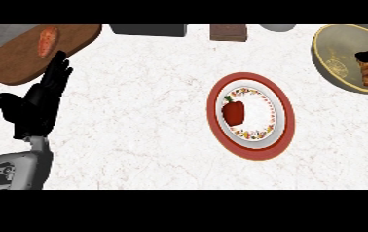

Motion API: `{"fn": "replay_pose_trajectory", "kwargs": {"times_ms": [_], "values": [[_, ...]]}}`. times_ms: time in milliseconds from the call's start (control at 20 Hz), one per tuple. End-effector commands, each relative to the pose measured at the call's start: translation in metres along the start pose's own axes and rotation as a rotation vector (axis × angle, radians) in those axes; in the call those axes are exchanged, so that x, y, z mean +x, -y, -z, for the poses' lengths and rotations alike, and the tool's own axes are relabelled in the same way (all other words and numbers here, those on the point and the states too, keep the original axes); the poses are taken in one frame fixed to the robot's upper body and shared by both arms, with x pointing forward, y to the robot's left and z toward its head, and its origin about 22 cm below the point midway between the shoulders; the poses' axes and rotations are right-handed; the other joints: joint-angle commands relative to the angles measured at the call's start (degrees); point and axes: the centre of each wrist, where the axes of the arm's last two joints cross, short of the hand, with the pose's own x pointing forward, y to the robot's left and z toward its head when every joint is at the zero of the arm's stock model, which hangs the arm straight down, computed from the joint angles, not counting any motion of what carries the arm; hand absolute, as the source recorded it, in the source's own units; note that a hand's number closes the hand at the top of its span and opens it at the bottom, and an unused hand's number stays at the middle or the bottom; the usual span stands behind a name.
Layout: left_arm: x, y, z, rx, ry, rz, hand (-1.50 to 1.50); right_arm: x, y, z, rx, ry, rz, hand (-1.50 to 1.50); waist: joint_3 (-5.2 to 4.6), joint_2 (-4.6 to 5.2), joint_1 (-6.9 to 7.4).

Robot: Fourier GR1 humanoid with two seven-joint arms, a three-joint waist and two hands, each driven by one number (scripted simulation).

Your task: Pick the croissant from the plate and place it in the bowl

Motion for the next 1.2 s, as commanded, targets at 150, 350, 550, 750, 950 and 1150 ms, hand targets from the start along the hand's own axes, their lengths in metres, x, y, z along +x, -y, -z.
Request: {"fn": "replay_pose_trajectory", "kwargs": {"times_ms": [150, 350, 550, 750, 950, 1150], "values": [[-0.009, -0.008, -0.003, 0.011, 0.000, 0.013, 0.00, -0.039, -0.014, 0.004, 0.145, 0.043, 0.080, -1.50, 0.05, -0.20, -0.24], [-0.008, -0.008, -0.003, 0.005, -0.010, -0.006, 0.00, -0.034, 0.010, 0.014, 0.055, 0.056, 0.381, -1.50, 0.19, -0.32, -0.75], [-0.010, -0.016, -0.003, 0.026, -0.013, -0.001, 0.00, -0.029, 0.028, 0.019, -0.091, 0.076, 0.697, -1.50, 0.24, -0.73, -1.84], [-0.015, -0.022, -0.004, 0.043, -0.023, 0.004, 0.00, -0.063, 0.034, 0.027, -0.124, 0.076, 0.875, -1.50, 0.02, -1.01, -2.56], [-0.023, -0.020, -0.009, 0.031, -0.019, 0.005, 0.00, -0.126, 0.046, 0.036, -0.082, 0.061, 0.897, -1.50, -0.11, -1.26, -2.88], [-0.012, -0.004, -0.005, 0.044, -0.044, -0.002, 0.00, -0.188, 0.034, 0.029, -0.046, 0.057, 0.921, -1.50, -0.09, -1.38, -3.56]]}}
